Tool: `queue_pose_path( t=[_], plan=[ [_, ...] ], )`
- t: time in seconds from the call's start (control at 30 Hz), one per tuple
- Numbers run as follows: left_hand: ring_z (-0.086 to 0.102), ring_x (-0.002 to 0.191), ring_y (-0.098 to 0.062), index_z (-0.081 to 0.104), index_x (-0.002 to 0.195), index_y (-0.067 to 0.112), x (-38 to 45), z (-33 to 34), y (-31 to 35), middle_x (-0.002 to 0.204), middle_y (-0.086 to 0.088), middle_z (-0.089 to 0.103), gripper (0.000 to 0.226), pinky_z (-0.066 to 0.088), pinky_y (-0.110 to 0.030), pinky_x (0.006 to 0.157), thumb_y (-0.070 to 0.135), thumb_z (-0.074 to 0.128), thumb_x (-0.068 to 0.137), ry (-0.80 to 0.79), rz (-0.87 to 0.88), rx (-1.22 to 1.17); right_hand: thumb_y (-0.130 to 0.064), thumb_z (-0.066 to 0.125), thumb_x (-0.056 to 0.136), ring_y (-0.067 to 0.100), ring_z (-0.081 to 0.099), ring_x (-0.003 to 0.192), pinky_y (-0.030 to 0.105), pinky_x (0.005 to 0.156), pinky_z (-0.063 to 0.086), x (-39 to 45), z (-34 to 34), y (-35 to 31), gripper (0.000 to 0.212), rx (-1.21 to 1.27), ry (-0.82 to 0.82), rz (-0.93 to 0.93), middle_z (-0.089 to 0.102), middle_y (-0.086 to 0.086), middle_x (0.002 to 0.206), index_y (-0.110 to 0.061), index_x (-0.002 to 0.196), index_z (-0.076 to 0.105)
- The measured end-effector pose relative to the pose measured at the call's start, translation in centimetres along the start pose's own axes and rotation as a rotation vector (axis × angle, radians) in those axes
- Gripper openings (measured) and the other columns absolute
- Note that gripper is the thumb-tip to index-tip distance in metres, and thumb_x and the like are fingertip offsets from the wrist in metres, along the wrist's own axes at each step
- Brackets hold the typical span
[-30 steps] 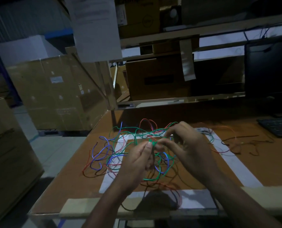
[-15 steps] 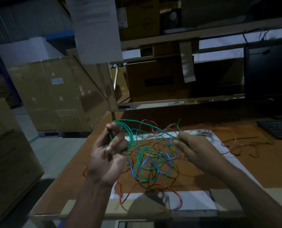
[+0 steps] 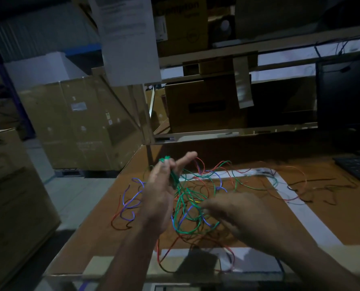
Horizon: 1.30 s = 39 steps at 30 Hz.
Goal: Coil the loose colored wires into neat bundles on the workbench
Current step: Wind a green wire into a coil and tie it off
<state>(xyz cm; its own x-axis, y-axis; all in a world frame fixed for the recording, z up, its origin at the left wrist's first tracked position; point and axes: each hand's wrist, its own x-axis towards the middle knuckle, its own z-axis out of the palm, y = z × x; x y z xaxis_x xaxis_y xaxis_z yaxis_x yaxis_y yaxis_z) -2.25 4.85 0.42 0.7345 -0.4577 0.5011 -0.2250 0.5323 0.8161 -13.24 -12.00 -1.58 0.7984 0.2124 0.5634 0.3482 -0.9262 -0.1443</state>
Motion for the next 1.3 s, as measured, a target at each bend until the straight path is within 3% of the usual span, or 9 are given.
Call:
queue_pose_path(
  t=[0.13, 0.27, 0.53, 0.67, 0.8, 0.97, 1.07, 1.2, 1.3],
  plan=[
    [0.066, 0.09, -0.009, 0.061, 0.094, 0.017, -1.3, 1.0, -0.9, 0.086, 0.008, 0.071, 0.034, 0.048, -0.031, 0.091, 0.026, 0.034, 0.113, -0.107, -0.041, 0.432, -0.049, 0.04, 0.097, 0.002, 0.06, 0.071, 0.022, 0.056, 0.052, 0.6, -1.1, -0.3, 0.028, 0.096, 0.224, 0.048, 0.062, -0.019, 0.084, -0.034, 0.106, 0.061],
    [0.051, 0.059, -0.014, 0.055, 0.099, -0.005, -2.0, 1.6, -1.1, 0.063, 0.003, 0.055, 0.043, 0.044, -0.027, 0.059, 0.033, 0.037, 0.112, -0.194, -0.123, 0.484, -0.049, 0.063, 0.089, 0.003, 0.05, 0.06, 0.018, 0.05, 0.041, 1.2, -2.0, 0.3, 0.023, 0.1, 0.41, 0.101, 0.047, -0.018, 0.069, -0.027, 0.095, 0.059],
    [0.027, 0.041, 0.002, 0.065, 0.093, 0.009, -1.6, 0.6, 0.3, 0.061, 0.008, 0.037, 0.029, 0.024, -0.016, 0.042, 0.028, 0.046, 0.105, -0.189, -0.28, -0.34, -0.062, 0.051, 0.09, 0.013, 0.052, 0.057, 0.039, 0.048, 0.046, 1.9, -1.4, 3.5, 0.029, 0.213, 0.298, 0.16, 0.056, -0.004, 0.067, -0.033, 0.091, 0.052],
    [0.027, 0.046, -0.005, 0.058, 0.1, 0.011, -1.2, -1.2, 1.3, 0.067, 0.006, 0.049, 0.037, 0.025, -0.023, 0.047, 0.025, 0.026, 0.114, -0.277, -0.284, -0.745, -0.061, 0.043, 0.096, 0.013, 0.05, 0.059, 0.042, 0.054, 0.041, 0.9, 0.3, 5.8, 0.031, 0.055, 0.135, 0.236, 0.051, -0.005, 0.064, -0.032, 0.087, 0.043],
    [0.022, 0.047, -0.008, 0.059, 0.115, 0.005, -0.3, -3.2, 3.2, 0.06, 0.004, 0.05, 0.032, 0.026, -0.027, 0.049, 0.022, 0.032, 0.114, -0.227, -0.205, -0.74, -0.06, 0.036, 0.094, 0.01, 0.051, 0.064, 0.035, 0.059, 0.041, 0.2, 0.8, 6.9, 0.034, 0.161, -0.018, 0.286, 0.051, -0.006, 0.067, -0.033, 0.076, 0.045],
    [0.029, 0.054, -0.006, 0.045, 0.139, 0.001, -0.1, -3.4, 2.2, 0.066, 0.002, 0.051, 0.04, 0.042, -0.027, 0.054, 0.027, 0.025, 0.116, -0.202, -0.233, -0.883, -0.026, 0.044, 0.106, 0.006, 0.061, 0.063, 0.029, 0.058, 0.051, 1.3, -0.8, 6.6, 0.019, 0.584, 0.392, 0.356, 0.064, -0.008, 0.077, -0.021, 0.096, 0.06],
    [0.04, 0.056, -0.004, 0.054, 0.132, 0.008, -0.3, -2.8, 1.4, 0.073, 0.006, 0.056, 0.033, 0.043, -0.021, 0.057, 0.026, 0.031, 0.115, -0.084, -0.212, -0.881, -0.023, 0.047, 0.107, 0.0, 0.058, 0.064, 0.017, 0.056, 0.043, 1.4, -0.3, 5.9, 0.017, 0.438, 0.497, 0.365, 0.063, -0.024, 0.079, -0.024, 0.11, 0.063],
    [0.076, 0.09, -0.012, 0.075, 0.099, 0.011, 0.1, -1.6, 2.2, 0.103, -0.001, 0.078, 0.038, 0.061, -0.023, 0.077, 0.02, 0.04, 0.11, 0.164, -0.086, -0.829, -0.029, 0.051, 0.103, 0.005, 0.063, 0.09, 0.028, 0.074, 0.052, 0.0, 0.5, 4.8, 0.023, -0.087, 0.069, 0.25, 0.072, -0.012, 0.108, -0.033, 0.122, 0.064],
    [0.066, 0.125, -0.028, 0.065, 0.101, 0.013, 0.5, -0.6, 2.3, 0.126, -0.015, 0.073, 0.034, 0.054, -0.043, 0.105, 0.021, 0.034, 0.112, 0.148, -0.012, -0.603, -0.033, 0.05, 0.104, 0.006, 0.062, 0.107, 0.025, 0.087, 0.05, -0.3, 0.2, 3.0, 0.028, -0.119, -0.204, 0.181, 0.068, -0.015, 0.122, -0.037, 0.13, 0.061]
  ],
)
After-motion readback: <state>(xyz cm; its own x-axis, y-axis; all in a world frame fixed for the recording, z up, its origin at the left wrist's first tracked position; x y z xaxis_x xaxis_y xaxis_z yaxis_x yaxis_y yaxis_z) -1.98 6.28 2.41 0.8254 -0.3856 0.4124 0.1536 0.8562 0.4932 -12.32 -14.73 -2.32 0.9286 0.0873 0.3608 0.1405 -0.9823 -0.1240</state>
